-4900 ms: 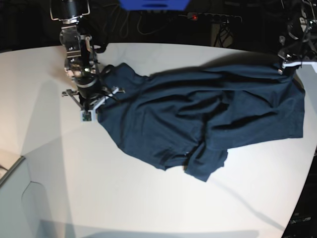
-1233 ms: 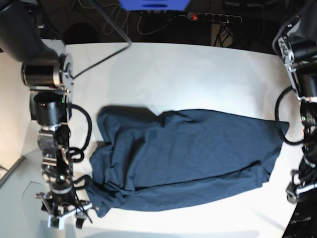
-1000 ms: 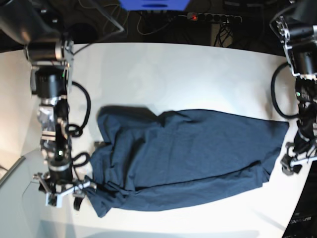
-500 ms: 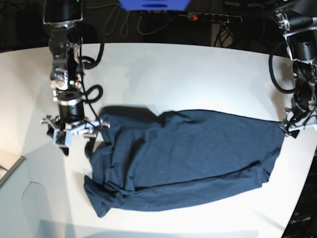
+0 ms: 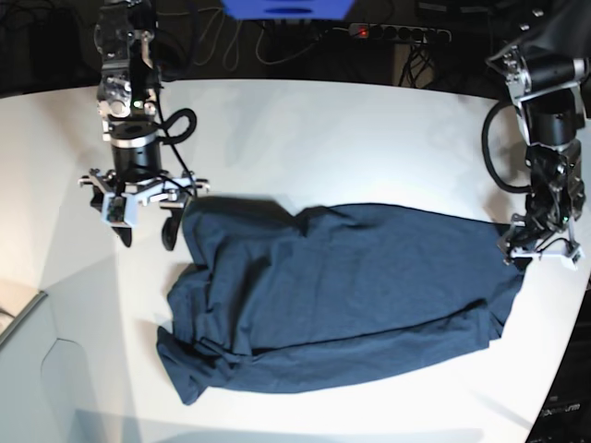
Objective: Layout the t-shirt on the table in an organized manner, then fold the t-shirt properly
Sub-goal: 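Lower the shirt and regrasp its corners with both grippers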
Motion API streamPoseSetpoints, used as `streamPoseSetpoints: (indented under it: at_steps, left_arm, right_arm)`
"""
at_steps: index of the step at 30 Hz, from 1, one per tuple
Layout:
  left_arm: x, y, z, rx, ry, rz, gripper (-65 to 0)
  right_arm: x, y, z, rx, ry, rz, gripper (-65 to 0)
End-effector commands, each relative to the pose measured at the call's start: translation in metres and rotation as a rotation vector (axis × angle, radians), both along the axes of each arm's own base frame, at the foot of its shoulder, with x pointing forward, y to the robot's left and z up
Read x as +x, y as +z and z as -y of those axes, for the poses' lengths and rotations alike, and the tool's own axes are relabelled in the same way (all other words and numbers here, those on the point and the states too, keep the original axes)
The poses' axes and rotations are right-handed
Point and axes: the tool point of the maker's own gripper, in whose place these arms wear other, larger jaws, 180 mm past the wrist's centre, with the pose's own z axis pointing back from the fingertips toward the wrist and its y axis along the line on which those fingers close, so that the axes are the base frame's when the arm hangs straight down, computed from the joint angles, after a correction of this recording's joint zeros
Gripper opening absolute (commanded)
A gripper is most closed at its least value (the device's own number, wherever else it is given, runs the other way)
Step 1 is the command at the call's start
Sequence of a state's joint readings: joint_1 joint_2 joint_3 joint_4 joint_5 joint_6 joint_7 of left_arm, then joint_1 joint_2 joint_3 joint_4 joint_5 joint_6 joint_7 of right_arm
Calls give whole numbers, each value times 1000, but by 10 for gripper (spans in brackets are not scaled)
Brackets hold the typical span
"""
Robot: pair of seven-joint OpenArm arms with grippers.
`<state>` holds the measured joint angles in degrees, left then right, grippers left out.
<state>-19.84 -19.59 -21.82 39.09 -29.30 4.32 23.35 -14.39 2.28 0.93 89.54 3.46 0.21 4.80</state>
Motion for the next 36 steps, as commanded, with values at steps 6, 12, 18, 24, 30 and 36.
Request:
streamPoseSetpoints:
  at_steps: [6, 12, 18, 24, 30, 36]
  left_arm:
    - [6, 15, -16, 80, -1, 42, -168]
    - [7, 14, -12, 91, -46, 83, -491]
    - [11, 16, -4, 76, -96, 104, -639]
    - [3, 17, -9, 86, -95, 107, -650]
    - [-5, 30, -8, 135, -127, 139, -650]
    - [-7, 31, -8, 141, -132, 141, -650]
  right_arm:
    - [0, 10, 0, -1, 3, 42, -257]
    - [-5, -2, -22, 8, 63, 7, -253]
    - [0, -32, -28, 14, 75, -64, -231]
    - [14, -72, -28, 14, 80, -227, -213]
    - [16, -86, -62, 45, 245, -281, -216]
    - [20, -108, -62, 51, 251, -364, -217]
